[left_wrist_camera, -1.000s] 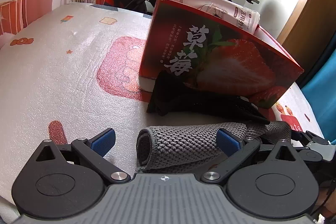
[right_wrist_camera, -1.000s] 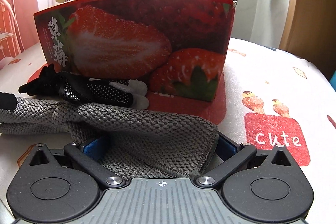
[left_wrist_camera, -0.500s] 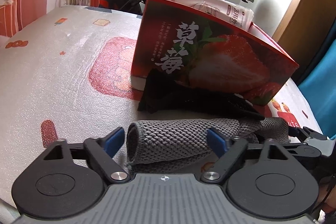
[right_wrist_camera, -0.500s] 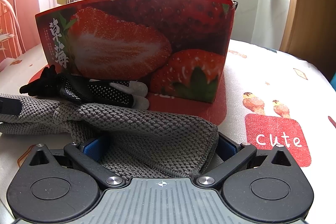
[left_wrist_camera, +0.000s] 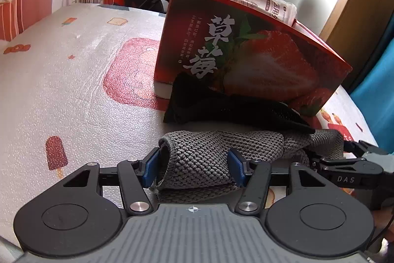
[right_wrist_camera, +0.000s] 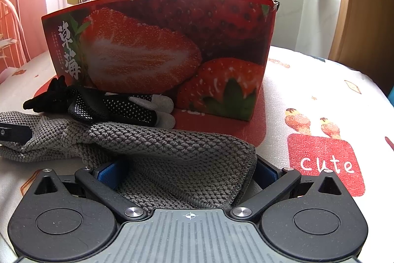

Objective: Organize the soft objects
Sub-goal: 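Close the left gripper on the grey towel while the right gripper grasps its other end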

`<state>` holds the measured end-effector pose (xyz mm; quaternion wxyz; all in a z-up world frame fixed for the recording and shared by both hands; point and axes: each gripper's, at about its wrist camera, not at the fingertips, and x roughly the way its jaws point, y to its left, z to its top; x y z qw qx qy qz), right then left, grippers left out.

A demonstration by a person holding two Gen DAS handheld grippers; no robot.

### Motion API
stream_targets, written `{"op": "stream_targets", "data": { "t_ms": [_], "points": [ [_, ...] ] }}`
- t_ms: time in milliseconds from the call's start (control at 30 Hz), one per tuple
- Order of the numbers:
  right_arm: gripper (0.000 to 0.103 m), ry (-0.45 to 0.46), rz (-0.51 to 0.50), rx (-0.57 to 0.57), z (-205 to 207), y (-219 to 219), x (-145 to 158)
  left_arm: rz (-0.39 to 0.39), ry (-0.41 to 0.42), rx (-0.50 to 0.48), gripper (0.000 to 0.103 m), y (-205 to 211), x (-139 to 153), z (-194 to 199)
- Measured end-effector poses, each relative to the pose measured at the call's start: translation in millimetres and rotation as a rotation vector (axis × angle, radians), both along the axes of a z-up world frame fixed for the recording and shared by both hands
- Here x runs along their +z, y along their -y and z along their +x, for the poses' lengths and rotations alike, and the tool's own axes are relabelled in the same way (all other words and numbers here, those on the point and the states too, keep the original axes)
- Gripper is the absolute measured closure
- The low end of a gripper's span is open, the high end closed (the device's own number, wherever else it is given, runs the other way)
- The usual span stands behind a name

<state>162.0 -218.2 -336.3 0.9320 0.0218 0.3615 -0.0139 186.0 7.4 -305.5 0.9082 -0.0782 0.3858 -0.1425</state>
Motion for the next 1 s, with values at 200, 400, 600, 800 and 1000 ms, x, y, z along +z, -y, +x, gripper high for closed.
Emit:
{"op": "stream_targets", "data": {
  "t_ms": [200, 400, 600, 800, 1000],
  "points": [
    [0.0, -0.001, 0.001, 0.0, 0, 0, 0, 0.026, 0.018, -0.009, 0.041, 4, -2, -2],
    [0.0, -0.014, 0.001, 0.002, -1, -3, 1, 0.03, 0.028, -0.017, 0.041, 4, -2, -3],
    [0.013, -0.007, 0.012, 0.028, -7, -7, 4, 0.018, 0.029, -0.021, 0.041, 1, -2, -3],
    [0.04, 0.003, 0.02, 0.068, -15, -13, 9, 0.015, 0.034, -0.026, 0.042, 0, -3, -5],
    [0.078, -0.005, 0.03, 0.122, -22, -23, 18, -0.039, 0.015, -0.041, 0.079, -4, -2, -5]
  ]
}}
